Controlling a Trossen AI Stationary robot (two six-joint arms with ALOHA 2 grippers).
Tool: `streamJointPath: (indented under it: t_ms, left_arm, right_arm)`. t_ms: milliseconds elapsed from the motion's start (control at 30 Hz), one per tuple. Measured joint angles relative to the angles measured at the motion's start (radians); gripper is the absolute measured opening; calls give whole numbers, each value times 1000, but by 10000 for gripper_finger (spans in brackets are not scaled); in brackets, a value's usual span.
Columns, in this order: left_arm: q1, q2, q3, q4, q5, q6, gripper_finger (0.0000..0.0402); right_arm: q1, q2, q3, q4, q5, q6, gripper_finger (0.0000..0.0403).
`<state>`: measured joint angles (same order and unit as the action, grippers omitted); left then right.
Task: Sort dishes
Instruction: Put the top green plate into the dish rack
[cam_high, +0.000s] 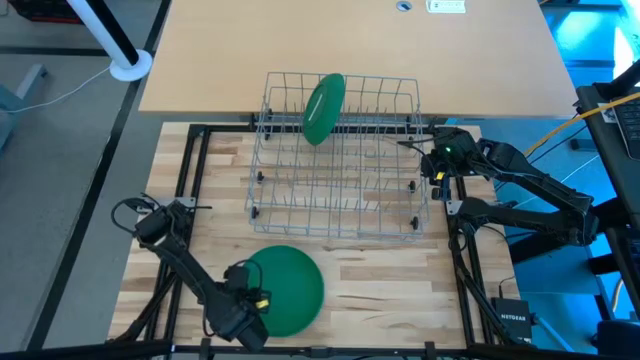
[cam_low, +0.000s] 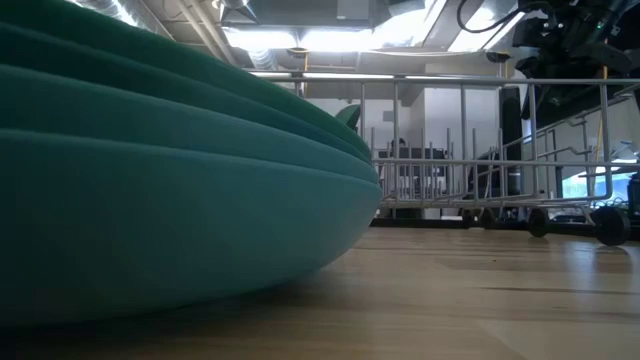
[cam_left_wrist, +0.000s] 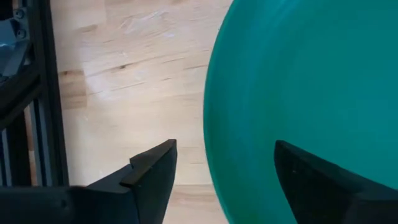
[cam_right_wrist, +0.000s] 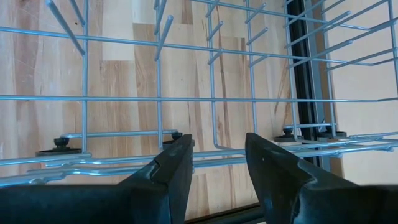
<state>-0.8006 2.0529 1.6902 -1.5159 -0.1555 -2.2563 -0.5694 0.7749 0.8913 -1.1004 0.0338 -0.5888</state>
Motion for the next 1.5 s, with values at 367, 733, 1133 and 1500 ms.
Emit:
streamJointPath:
  t_ms: [367, 733, 1133, 1500]
  left_arm:
    - [-9, -2, -62, 109, 0, 4, 219]
    - [-9, -35, -60, 109, 7, 5, 154]
    - [-4, -60, -63, 120, 8, 8, 125]
    - [-4, -58, -63, 110, 12, 32, 125]
  right_arm:
    - [0, 0, 0, 0, 0, 0, 154]
    - [0, 0, 0, 0, 0, 0, 154]
    - [0, 0, 0, 0, 0, 0, 154]
    - [0, 0, 0, 0, 0, 0, 154]
